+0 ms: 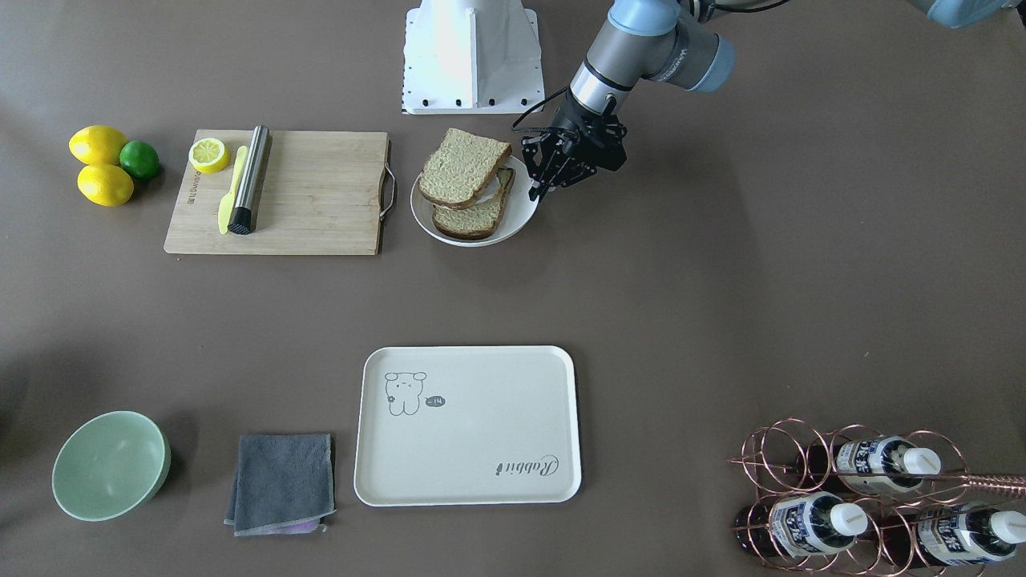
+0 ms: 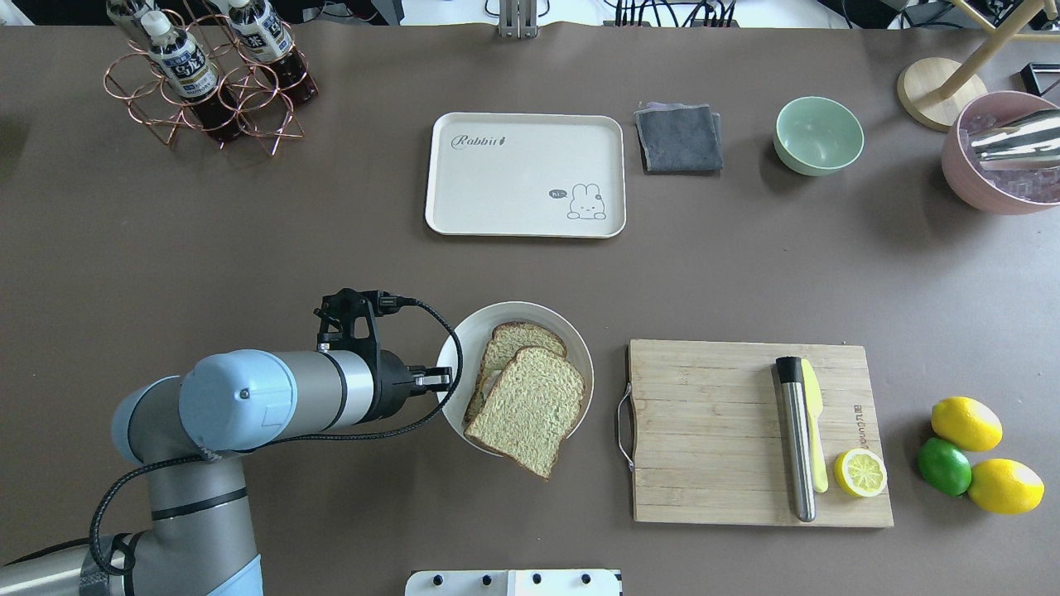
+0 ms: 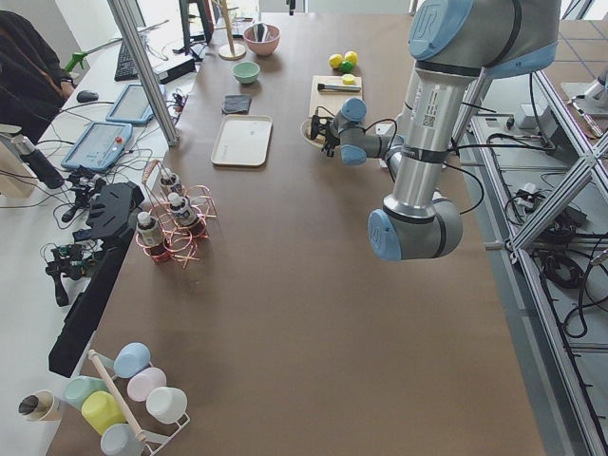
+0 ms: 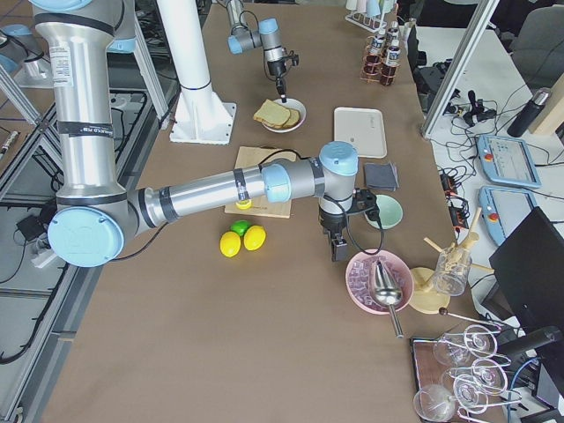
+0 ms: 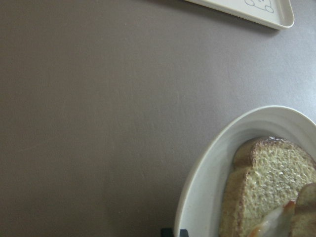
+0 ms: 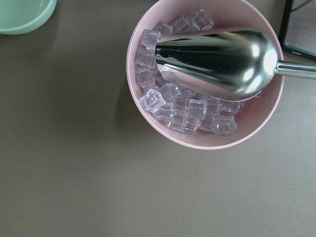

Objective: Make sandwich and place on tray
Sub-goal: 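Slide the plate with the left gripper onto the white tray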

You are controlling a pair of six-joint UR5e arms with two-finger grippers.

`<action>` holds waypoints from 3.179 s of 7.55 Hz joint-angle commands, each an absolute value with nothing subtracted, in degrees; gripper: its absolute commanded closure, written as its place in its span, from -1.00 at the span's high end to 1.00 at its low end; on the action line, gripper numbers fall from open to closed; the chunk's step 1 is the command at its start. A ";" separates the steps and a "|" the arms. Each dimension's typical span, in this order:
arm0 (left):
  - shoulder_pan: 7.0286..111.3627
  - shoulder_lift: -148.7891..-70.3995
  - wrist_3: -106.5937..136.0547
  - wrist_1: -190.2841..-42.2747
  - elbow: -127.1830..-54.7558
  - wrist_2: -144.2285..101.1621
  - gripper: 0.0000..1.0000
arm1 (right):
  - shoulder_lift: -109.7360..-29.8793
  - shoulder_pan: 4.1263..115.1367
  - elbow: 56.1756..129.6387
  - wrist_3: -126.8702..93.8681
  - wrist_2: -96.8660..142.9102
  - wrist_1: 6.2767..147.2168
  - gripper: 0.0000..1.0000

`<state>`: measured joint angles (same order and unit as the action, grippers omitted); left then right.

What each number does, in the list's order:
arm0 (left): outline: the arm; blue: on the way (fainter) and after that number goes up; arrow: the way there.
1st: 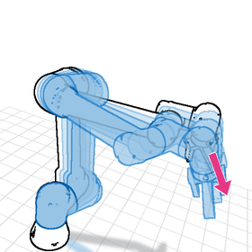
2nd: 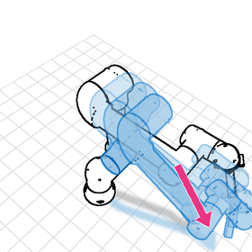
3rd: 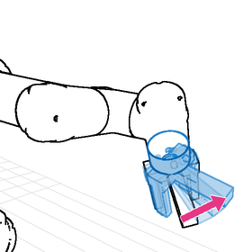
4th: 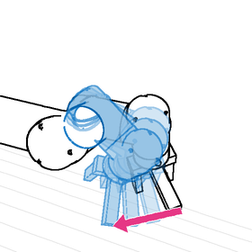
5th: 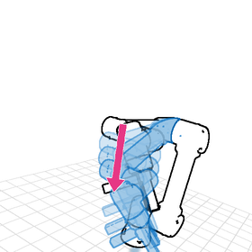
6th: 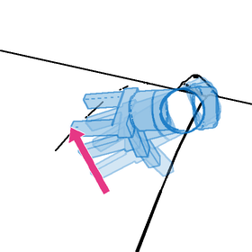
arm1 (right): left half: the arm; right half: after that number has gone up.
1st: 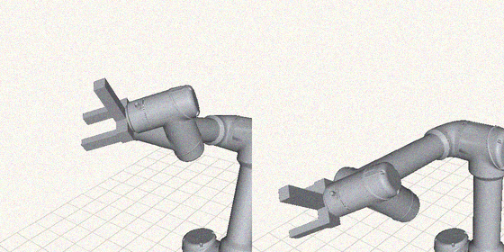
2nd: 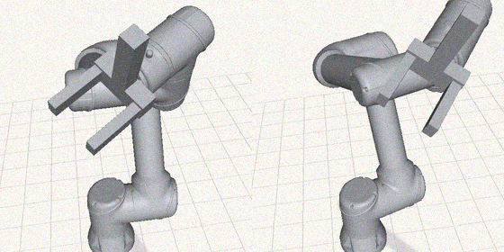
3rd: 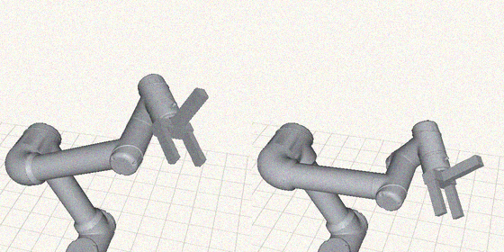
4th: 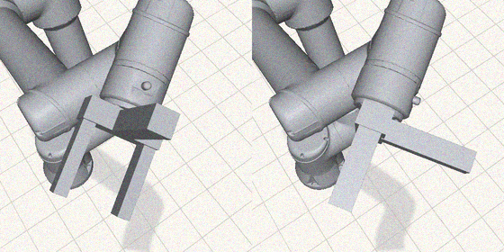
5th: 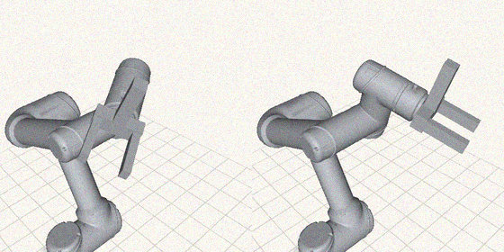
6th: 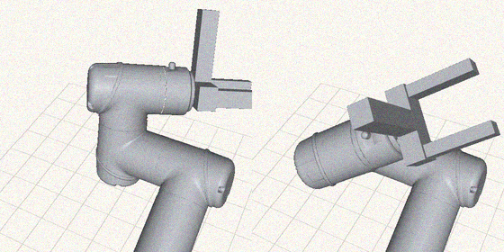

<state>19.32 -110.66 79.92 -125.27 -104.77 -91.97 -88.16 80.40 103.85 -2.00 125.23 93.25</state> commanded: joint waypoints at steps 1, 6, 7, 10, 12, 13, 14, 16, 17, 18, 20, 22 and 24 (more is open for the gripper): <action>23.19 -111.62 81.72 -124.62 -104.07 -95.88 -1.00 | -88.86 80.86 103.89 -0.35 125.59 93.16 1.00; 25.49 -118.12 102.18 -127.96 -96.43 -97.12 -1.00 | -88.24 81.12 103.98 -0.26 126.04 93.08 1.00; 25.58 -118.21 105.17 -128.06 -96.07 -96.95 -1.00 | -88.24 81.12 103.97 -0.26 126.04 93.08 1.00; 26.54 -121.89 113.98 -127.45 -93.97 -94.05 -1.00 | -88.94 81.73 104.33 -0.18 126.30 93.08 1.00; 27.94 -122.34 114.87 -127.44 -92.03 -94.04 -1.00 | -89.12 81.74 104.06 -0.26 126.30 93.08 1.00; 28.99 -122.52 116.18 -127.88 -90.63 -93.96 -1.00 | -89.03 81.74 103.98 -0.26 126.30 93.08 1.00; 30.40 -125.04 116.28 -127.36 -88.01 -93.96 -1.00 | -89.03 81.74 103.89 -0.35 126.21 93.08 1.00; 33.12 -128.66 116.37 -127.79 -81.50 -94.04 -1.00 | -88.60 81.74 103.54 -0.53 126.21 93.16 1.00; 34.00 -130.76 116.37 -127.71 -79.21 -93.96 -1.00 | -88.42 81.74 103.54 -0.53 126.21 93.16 1.00; 34.62 -132.61 115.76 -127.36 -77.45 -94.04 -1.00 | -88.68 81.74 103.36 -0.53 126.21 93.16 1.00; 35.76 -136.04 115.75 -127.70 -71.83 -94.04 -1.00 | -88.68 81.74 102.83 -0.53 128.23 93.08 1.00; 35.68 -136.84 115.58 -128.49 -68.66 -93.96 -1.00 | -88.42 81.74 102.74 -0.61 128.41 93.16 1.00; 35.68 -137.28 115.66 -128.50 -67.94 -93.96 -1.00 | -88.42 81.74 102.66 -0.62 128.41 93.16 1.00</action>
